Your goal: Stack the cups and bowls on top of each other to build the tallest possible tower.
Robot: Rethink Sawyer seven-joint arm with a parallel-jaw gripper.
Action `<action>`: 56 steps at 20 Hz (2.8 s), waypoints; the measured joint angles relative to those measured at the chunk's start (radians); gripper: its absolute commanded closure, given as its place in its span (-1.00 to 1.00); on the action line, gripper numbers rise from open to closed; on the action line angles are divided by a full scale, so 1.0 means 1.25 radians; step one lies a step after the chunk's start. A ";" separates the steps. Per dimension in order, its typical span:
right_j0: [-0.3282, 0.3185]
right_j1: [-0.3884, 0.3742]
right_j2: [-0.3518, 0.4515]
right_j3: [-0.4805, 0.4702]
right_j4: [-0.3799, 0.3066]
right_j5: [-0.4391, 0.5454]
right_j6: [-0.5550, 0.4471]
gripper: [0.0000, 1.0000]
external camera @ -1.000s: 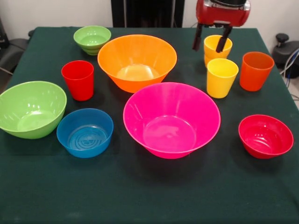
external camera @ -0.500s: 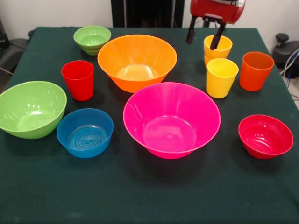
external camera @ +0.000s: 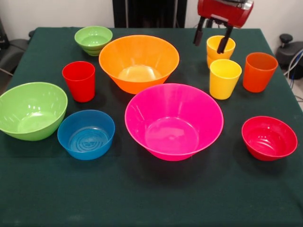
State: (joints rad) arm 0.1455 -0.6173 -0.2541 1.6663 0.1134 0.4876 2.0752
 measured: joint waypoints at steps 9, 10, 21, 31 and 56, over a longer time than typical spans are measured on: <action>-0.032 0.019 0.005 -0.006 0.000 0.000 0.000 -1.00; -0.033 0.019 0.005 -0.006 0.000 0.000 0.000 -1.00; -0.063 0.029 0.014 -0.040 0.000 0.000 0.000 -1.00; -0.063 0.031 0.024 -0.046 0.000 0.000 0.000 -1.00; -0.064 0.030 0.058 -0.046 0.000 0.000 0.000 -1.00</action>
State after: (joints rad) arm 0.0656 -0.5793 -0.1822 1.6090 0.1132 0.4876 2.0752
